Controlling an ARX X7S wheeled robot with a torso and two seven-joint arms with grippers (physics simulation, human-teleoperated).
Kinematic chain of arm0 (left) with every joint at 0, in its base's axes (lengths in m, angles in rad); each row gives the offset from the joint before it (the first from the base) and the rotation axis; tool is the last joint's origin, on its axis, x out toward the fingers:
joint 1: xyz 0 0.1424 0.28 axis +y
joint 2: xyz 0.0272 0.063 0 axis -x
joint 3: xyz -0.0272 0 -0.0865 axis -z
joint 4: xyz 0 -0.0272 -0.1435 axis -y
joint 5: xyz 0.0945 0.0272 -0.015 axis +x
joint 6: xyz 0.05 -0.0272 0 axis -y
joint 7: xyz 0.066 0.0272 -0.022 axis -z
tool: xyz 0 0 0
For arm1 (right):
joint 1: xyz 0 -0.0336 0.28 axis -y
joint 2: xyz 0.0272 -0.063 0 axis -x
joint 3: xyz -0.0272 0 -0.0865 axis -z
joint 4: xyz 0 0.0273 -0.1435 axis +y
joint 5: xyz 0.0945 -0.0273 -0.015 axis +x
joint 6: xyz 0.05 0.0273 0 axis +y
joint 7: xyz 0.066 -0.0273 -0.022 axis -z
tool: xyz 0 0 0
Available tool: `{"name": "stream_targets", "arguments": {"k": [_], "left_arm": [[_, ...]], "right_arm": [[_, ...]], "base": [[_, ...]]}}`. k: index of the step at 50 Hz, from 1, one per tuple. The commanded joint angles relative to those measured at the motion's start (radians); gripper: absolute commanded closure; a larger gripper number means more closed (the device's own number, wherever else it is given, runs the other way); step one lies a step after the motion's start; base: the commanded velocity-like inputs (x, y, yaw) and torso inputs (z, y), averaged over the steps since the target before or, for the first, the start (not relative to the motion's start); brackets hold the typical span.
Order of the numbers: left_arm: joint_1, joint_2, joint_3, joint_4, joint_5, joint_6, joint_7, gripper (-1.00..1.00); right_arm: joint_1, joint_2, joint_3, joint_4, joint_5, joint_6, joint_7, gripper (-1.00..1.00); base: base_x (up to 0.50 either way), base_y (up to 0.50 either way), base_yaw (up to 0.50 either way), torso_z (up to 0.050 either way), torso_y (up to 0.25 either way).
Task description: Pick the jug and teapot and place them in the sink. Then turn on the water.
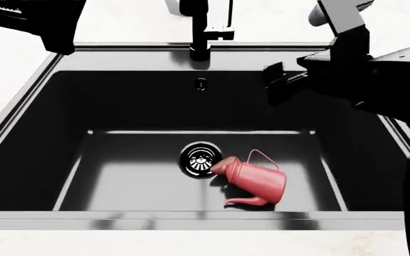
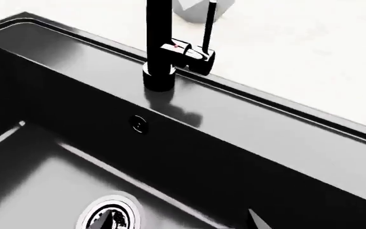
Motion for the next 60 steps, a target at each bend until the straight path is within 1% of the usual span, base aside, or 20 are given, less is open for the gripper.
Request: {"name": "stream_targets", "arguments": {"k": [1,8,21,30,35,42,51,60], "left_arm": [[0.044,0.004,-0.044,0.022,0.014,0.07,0.005,-1.0],[0.057,0.005,-0.055,0.027,0.017,0.091,0.004,-1.0],[0.082,0.01,-0.08,0.04,0.026,0.133,0.011,-1.0],[0.142,0.029,-0.145,0.088,0.114,0.222,0.073,-1.0],[0.163,0.037,-0.167,0.103,0.14,0.257,0.084,-1.0],[0.176,0.042,-0.18,0.113,0.157,0.279,0.089,-1.0],[0.187,0.046,-0.19,0.12,0.171,0.299,0.109,-1.0],[0.193,0.048,-0.195,0.123,0.176,0.31,0.113,-1.0]], "right_arm": [[0.029,-0.007,0.308,0.004,-0.018,-0.001,0.19,-1.0],[-0.007,-0.03,0.396,-0.055,-0.011,0.014,0.252,-1.0],[-0.016,-0.047,0.469,-0.112,0.01,0.019,0.3,-1.0],[-0.029,-0.079,0.611,-0.235,0.069,0.065,0.358,-1.0],[-0.047,-0.083,0.656,-0.263,0.087,0.073,0.389,-1.0],[-0.059,-0.087,0.684,-0.292,0.141,0.085,0.437,-1.0],[-0.084,-0.059,0.662,-0.329,0.189,0.063,0.46,-1.0],[-0.079,-0.047,0.642,-0.332,0.216,0.051,0.465,-1.0]], "base": [[0.0,0.0,0.0,0.0,0.0],[0.0,0.0,0.0,-0.003,0.036],[0.0,0.0,0.0,-0.012,0.142],[0.0,0.0,0.0,-0.012,0.143],[0.0,0.0,0.0,-0.012,0.131],[0.0,0.0,0.0,-0.016,0.172],[-0.13,0.0,0.0,0.0,0.0],[-0.1,0.13,0.0,0.0,0.0]]}}
